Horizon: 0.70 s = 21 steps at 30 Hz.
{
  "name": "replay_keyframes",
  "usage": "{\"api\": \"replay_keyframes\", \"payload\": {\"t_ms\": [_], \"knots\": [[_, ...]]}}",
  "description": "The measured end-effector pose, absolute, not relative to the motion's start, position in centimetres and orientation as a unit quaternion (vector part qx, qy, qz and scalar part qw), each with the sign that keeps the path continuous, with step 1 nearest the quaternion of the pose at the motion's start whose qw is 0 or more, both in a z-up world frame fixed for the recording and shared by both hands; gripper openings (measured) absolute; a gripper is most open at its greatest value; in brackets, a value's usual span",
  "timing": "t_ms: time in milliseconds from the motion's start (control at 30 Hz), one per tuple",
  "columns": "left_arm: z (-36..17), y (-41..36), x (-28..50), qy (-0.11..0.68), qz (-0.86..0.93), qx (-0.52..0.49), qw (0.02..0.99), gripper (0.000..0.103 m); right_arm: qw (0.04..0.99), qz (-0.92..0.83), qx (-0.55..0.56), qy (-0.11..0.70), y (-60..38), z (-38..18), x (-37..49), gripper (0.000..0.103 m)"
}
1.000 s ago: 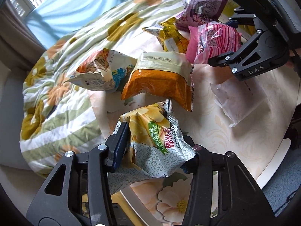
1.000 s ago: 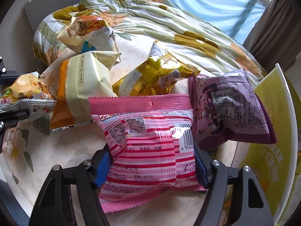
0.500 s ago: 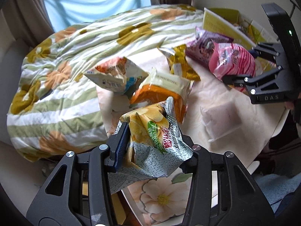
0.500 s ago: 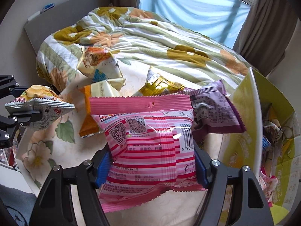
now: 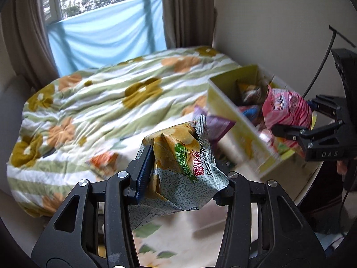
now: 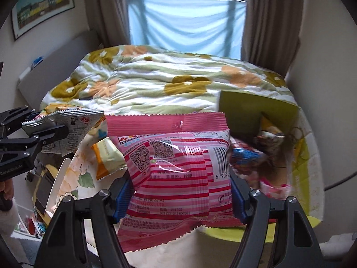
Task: Organize snacks
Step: 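Carry the green-white bag in the left tool while the right tool carries the pink bag over the box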
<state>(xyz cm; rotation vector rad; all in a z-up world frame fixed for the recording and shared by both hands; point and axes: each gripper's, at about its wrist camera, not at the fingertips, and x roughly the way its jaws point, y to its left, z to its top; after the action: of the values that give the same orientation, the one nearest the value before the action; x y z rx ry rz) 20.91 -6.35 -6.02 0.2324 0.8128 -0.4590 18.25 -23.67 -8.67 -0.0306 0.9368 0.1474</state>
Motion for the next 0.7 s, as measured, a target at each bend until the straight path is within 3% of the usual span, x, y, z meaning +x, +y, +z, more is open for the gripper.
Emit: {"api": "replay_keyframes", "payload": {"t_ms": [267, 700], "knots": [[-4.4, -18.4, 23.6, 0.370, -0.258, 0.084, 0.888, 0.041, 0.897, 0.040, -0.007, 0.439, -32.9, -7.0, 18.0, 0.069], [-9.0, -33.0, 30.8, 0.379, -0.233, 0.104, 0.889, 0.044, 0.882, 0.072, 0.028, 0.464, -42.5, -10.4, 21.2, 0.069]]}}
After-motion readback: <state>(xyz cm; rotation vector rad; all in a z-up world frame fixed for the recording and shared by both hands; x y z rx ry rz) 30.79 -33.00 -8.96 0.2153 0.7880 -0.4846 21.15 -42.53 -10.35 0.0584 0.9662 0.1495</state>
